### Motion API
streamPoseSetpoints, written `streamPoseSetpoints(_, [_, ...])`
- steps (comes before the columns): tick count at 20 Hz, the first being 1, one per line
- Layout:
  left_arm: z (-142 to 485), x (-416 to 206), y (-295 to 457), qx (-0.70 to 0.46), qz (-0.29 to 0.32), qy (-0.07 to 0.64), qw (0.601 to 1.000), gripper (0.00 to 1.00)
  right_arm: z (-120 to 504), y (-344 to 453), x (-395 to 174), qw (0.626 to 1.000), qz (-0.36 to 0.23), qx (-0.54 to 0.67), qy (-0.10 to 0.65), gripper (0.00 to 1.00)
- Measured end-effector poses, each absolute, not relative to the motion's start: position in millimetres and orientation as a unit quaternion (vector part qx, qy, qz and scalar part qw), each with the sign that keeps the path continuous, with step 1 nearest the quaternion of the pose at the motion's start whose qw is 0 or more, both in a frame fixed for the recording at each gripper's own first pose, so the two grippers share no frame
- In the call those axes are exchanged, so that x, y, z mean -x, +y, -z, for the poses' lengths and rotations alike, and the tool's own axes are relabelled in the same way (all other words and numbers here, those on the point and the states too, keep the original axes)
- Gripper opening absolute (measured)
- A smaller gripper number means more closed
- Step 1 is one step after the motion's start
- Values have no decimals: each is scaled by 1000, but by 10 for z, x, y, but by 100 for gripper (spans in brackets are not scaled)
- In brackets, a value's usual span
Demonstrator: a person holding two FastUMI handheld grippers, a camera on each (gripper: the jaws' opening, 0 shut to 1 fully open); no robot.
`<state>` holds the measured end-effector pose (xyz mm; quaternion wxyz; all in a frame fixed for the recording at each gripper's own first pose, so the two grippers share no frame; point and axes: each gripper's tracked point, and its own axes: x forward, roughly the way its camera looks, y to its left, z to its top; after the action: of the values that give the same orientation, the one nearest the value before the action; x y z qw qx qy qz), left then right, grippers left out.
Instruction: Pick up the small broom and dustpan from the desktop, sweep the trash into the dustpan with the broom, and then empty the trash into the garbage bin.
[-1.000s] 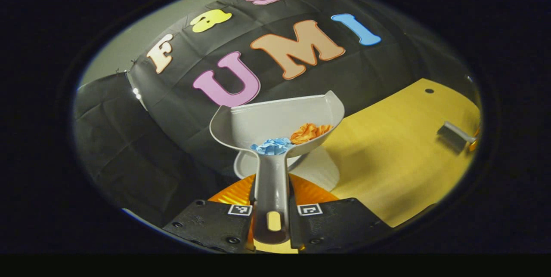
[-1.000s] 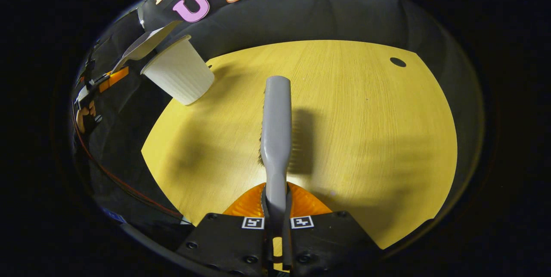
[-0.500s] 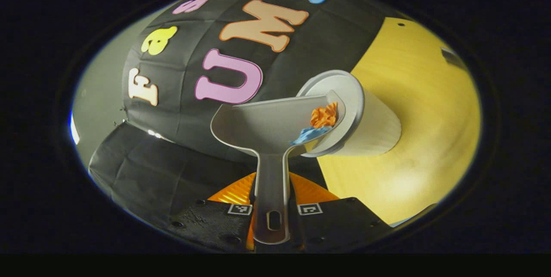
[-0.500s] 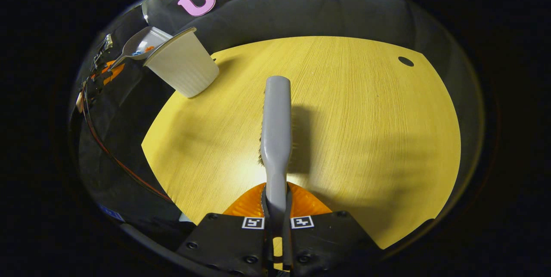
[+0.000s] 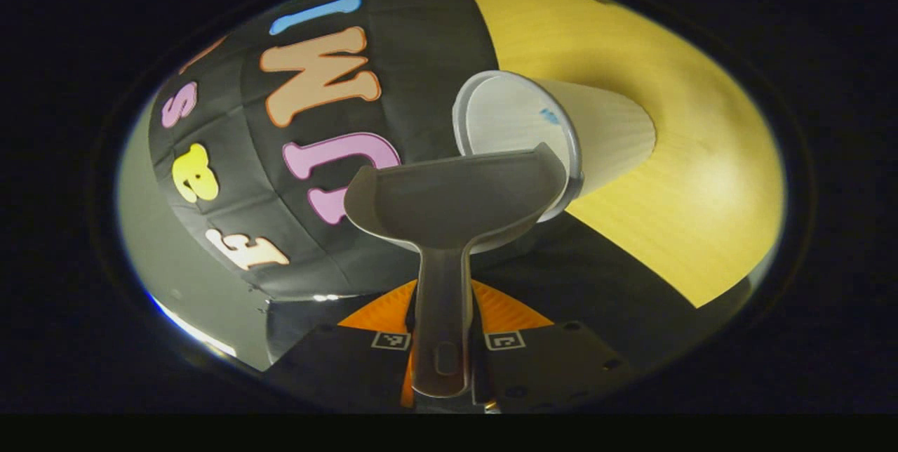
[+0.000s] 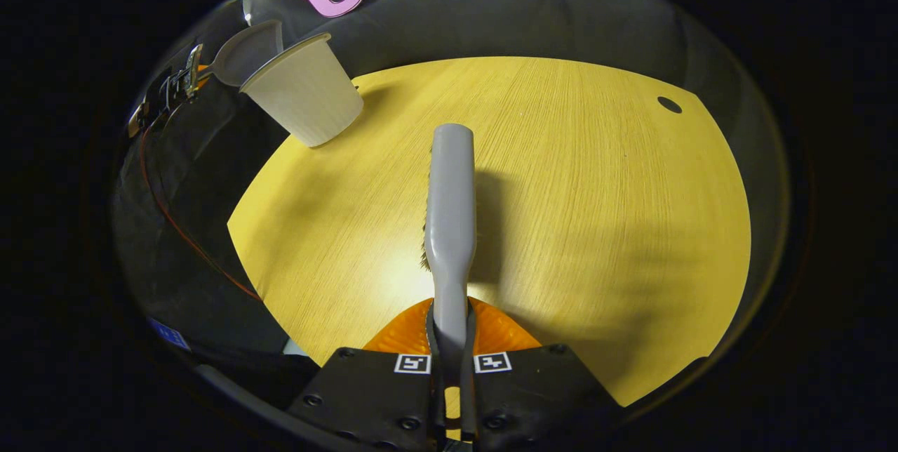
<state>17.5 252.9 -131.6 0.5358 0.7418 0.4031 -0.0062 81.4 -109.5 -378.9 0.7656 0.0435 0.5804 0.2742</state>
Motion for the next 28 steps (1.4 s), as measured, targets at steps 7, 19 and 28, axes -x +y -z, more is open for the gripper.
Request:
streamPoseSetpoints(7, [1459,-15,2221,-583,-63,383,714,22,3783,-1079,-818,773,-262,-45,576,7])
streamPoseSetpoints(19, [2215,172,442,-239,-17,333,912,21,3720,-1047,-838,800,-219,-55,557,7])
streamPoseSetpoints(28, [3015,752,-640,-140,53,385,911,22,3728,-1031,-860,819,-174,-46,545,7])
